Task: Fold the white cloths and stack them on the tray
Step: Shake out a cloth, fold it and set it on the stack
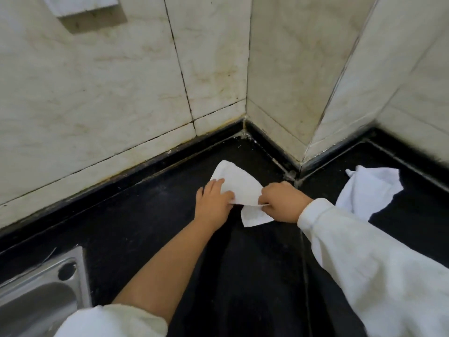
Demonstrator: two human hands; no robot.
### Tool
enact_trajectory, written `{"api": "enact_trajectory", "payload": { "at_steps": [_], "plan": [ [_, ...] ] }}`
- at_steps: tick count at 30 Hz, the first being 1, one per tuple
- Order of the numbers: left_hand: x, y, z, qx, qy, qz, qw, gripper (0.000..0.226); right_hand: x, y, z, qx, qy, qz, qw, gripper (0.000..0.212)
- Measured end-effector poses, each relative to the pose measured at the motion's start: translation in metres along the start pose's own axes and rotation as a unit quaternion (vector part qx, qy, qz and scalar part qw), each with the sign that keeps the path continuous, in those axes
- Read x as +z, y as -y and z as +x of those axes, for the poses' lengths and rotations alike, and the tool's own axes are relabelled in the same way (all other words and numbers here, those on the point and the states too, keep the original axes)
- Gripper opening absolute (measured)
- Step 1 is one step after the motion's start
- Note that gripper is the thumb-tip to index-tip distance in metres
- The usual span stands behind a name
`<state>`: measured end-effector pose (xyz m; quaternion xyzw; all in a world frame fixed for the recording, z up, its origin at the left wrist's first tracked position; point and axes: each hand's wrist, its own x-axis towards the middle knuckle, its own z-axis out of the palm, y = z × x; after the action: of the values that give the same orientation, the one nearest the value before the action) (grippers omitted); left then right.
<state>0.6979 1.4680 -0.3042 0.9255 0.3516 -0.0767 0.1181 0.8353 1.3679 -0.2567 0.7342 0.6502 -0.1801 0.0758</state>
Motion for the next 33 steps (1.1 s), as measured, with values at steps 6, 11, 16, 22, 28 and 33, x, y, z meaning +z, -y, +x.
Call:
{"api": "enact_trajectory", "payload": {
  "at_steps": [6,11,16,22,28,33],
  "plan": [
    [-0.032,-0.027,-0.022,0.112,-0.095,-0.055,0.988,0.026,-0.027,-0.004,-0.101,0.071,-0.054,0.079,0.993,0.027],
    [-0.058,-0.064,-0.056,0.223,-0.096,-0.142,0.96,0.04,-0.033,-0.012,-0.184,0.207,-0.165,0.11,0.958,0.026],
    [-0.066,-0.148,-0.085,0.309,-0.084,-0.147,0.936,0.028,-0.02,-0.03,-0.273,0.37,-0.286,0.088,0.88,0.027],
    [-0.071,-0.28,-0.138,0.393,-0.123,-0.17,0.895,0.025,0.007,-0.053,-0.412,0.515,-0.389,0.096,0.758,0.028],
    [-0.025,-0.359,-0.192,0.467,-0.034,-0.155,0.87,0.022,0.072,-0.051,-0.534,0.568,-0.348,0.066,0.743,0.025],
    [0.035,-0.393,-0.221,0.484,0.179,-0.015,0.856,0.02,0.148,-0.045,-0.59,0.519,-0.19,0.178,0.814,0.023]
  ]
}}
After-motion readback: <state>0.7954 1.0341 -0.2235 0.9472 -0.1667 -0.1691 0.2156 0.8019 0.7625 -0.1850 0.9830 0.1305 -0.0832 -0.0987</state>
